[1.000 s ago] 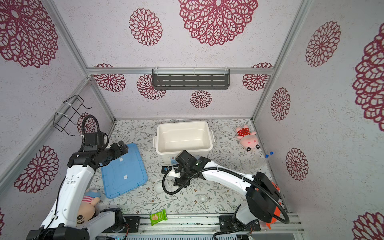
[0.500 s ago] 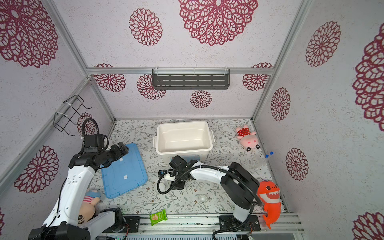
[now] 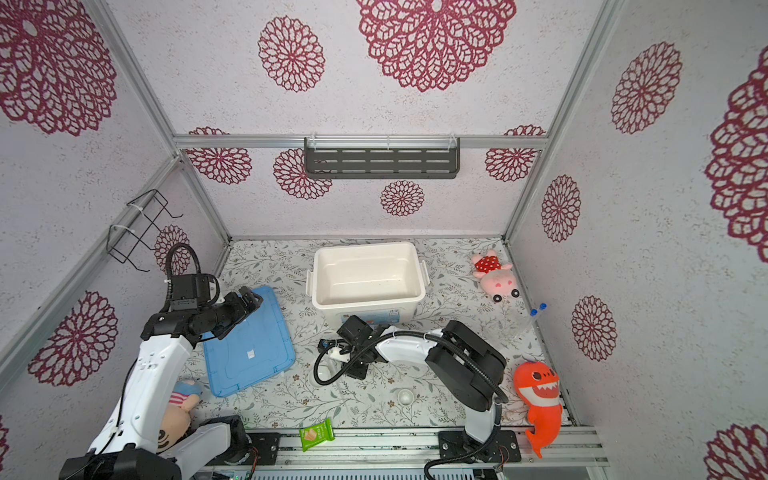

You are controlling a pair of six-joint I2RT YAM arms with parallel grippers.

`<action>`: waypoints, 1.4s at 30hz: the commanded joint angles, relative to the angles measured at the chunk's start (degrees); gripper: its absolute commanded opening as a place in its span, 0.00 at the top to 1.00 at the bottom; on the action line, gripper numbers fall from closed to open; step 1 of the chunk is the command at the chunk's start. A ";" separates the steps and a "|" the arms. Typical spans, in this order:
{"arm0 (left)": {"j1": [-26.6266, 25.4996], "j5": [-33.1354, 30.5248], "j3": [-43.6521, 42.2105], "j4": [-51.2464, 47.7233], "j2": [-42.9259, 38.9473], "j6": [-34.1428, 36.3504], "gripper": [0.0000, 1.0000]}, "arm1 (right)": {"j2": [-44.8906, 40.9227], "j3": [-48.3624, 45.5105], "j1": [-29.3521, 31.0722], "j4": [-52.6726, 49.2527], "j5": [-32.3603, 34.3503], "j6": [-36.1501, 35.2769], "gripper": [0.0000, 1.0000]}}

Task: Organize the chemistry lab equipment
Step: 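Reach the right gripper to the white pestle beside the mortar and grasp it, then carry the pestle into the white bin and open the right gripper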

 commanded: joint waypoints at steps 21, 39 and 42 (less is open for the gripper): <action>0.86 8.14 1.60 1.89 2.07 -2.29 0.03 | -15.71 16.03 -4.83 6.90 5.47 24.06 0.87; 0.95 17.30 1.41 4.07 6.39 -3.44 0.03 | 14.14 46.91 -8.52 -4.32 23.70 51.03 0.87; 1.02 17.29 2.52 2.21 7.01 -2.35 0.03 | 17.74 50.01 -9.16 -8.38 24.15 57.39 0.87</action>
